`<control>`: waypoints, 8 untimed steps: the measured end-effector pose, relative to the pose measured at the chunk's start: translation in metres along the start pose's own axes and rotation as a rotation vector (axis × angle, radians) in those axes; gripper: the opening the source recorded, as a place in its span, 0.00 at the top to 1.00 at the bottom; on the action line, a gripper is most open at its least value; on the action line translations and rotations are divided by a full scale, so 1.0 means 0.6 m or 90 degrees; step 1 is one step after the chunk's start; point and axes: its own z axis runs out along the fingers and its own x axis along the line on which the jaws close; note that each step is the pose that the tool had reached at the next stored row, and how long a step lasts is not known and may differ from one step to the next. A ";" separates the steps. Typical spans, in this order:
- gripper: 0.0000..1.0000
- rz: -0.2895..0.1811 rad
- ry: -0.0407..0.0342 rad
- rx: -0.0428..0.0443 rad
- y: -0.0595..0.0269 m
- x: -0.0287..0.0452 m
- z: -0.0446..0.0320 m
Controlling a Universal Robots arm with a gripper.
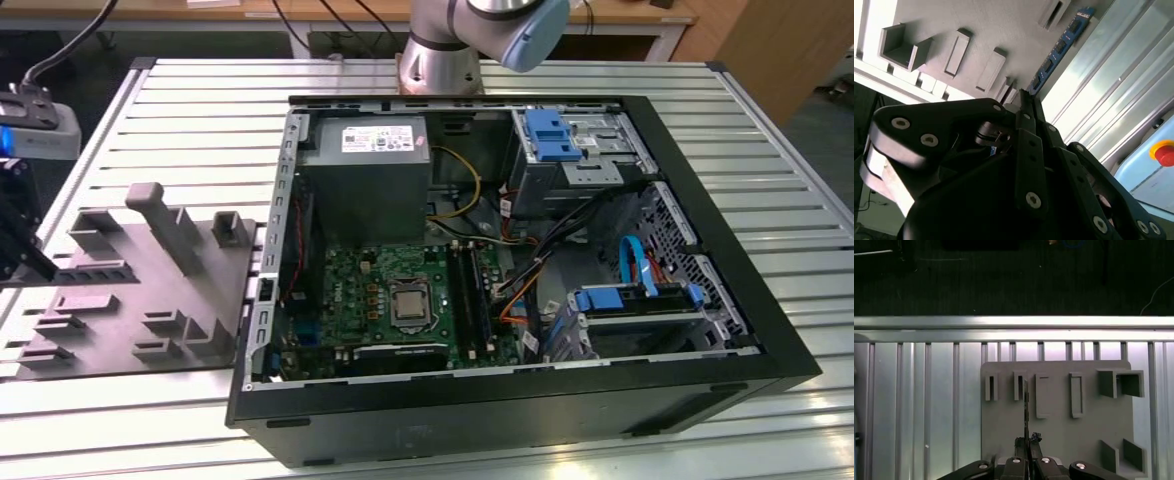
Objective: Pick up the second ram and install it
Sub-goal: 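Pick up the second ram and move it above second insertion slot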
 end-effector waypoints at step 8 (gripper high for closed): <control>0.87 0.000 0.0000 0.0000 0.001 -0.001 -0.032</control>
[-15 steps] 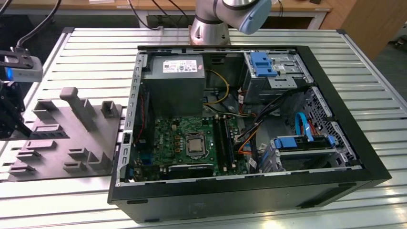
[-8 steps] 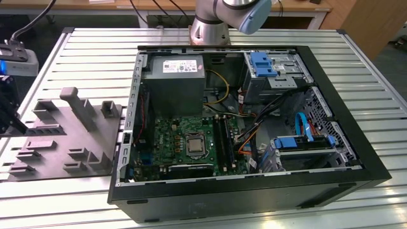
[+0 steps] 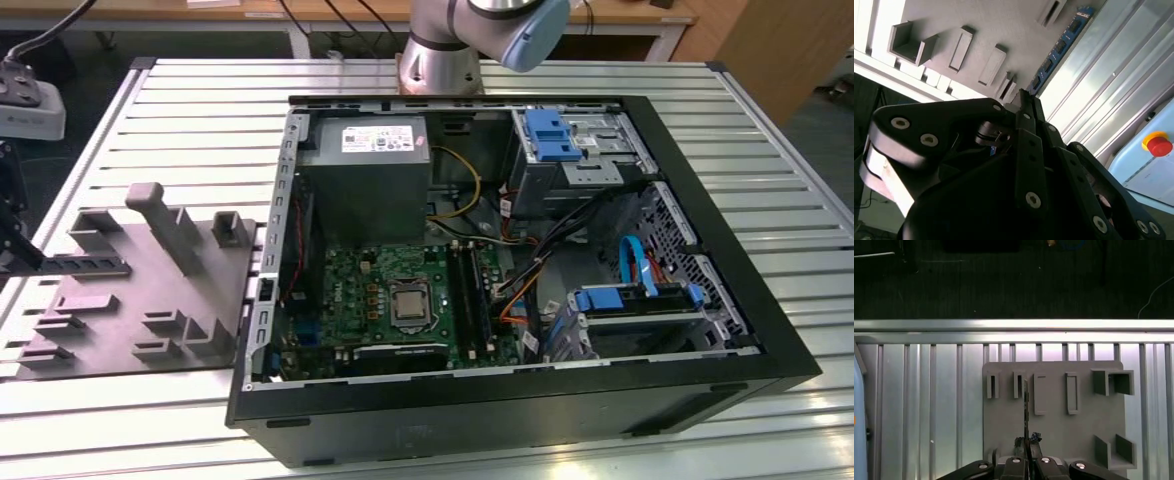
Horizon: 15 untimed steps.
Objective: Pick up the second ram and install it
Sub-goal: 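Pick up the second ram and move it above second insertion slot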
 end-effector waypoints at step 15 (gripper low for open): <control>0.87 0.000 0.0000 0.0000 0.002 -0.001 -0.076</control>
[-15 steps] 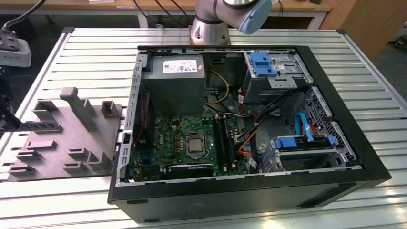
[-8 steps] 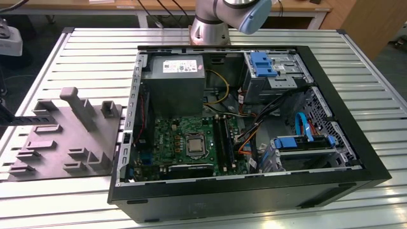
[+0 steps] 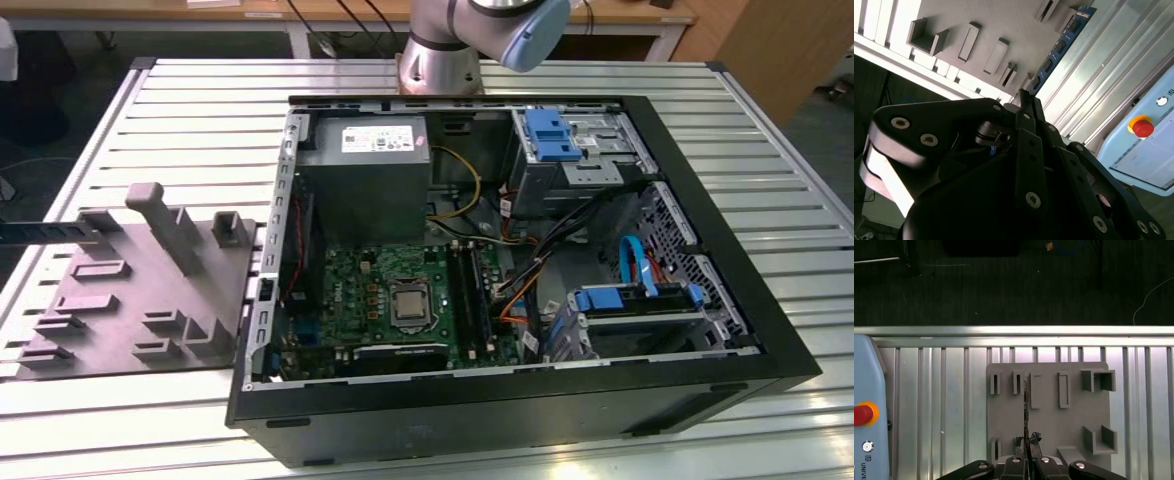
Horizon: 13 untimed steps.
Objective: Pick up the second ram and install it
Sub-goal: 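Pick up the second ram and move it above second insertion slot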
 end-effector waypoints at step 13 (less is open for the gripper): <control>0.87 0.000 0.0001 -0.0001 0.002 -0.001 -0.067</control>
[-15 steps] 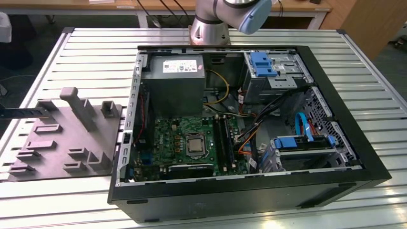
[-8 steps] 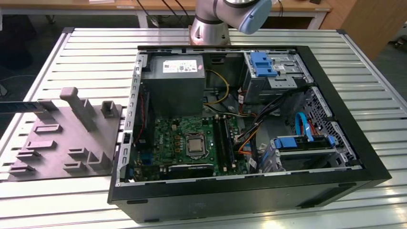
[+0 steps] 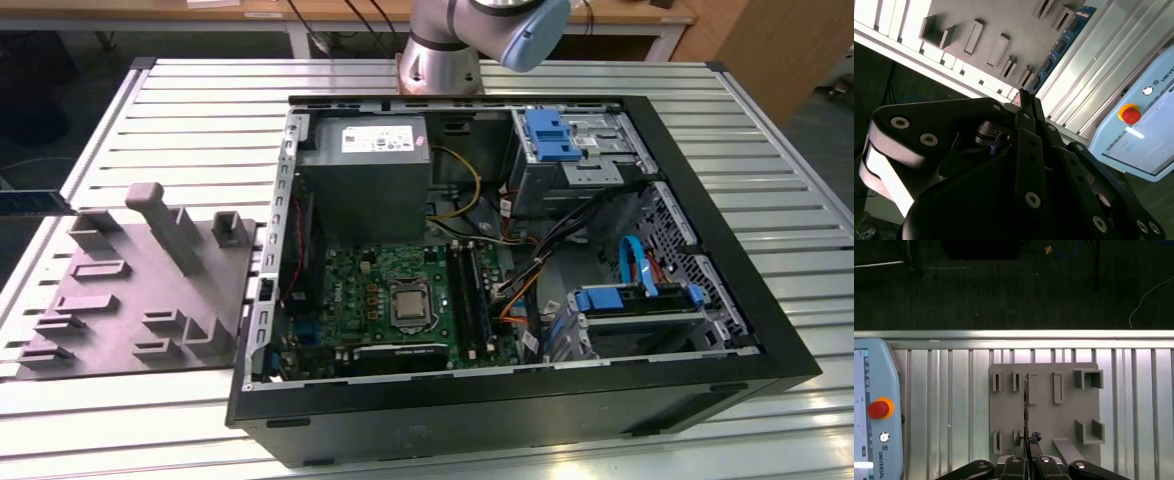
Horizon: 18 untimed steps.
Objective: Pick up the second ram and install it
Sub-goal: 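Pick up the second ram and move it above second insertion slot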
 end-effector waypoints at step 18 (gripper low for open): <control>0.87 0.000 0.0000 0.0000 -0.010 -0.001 -0.034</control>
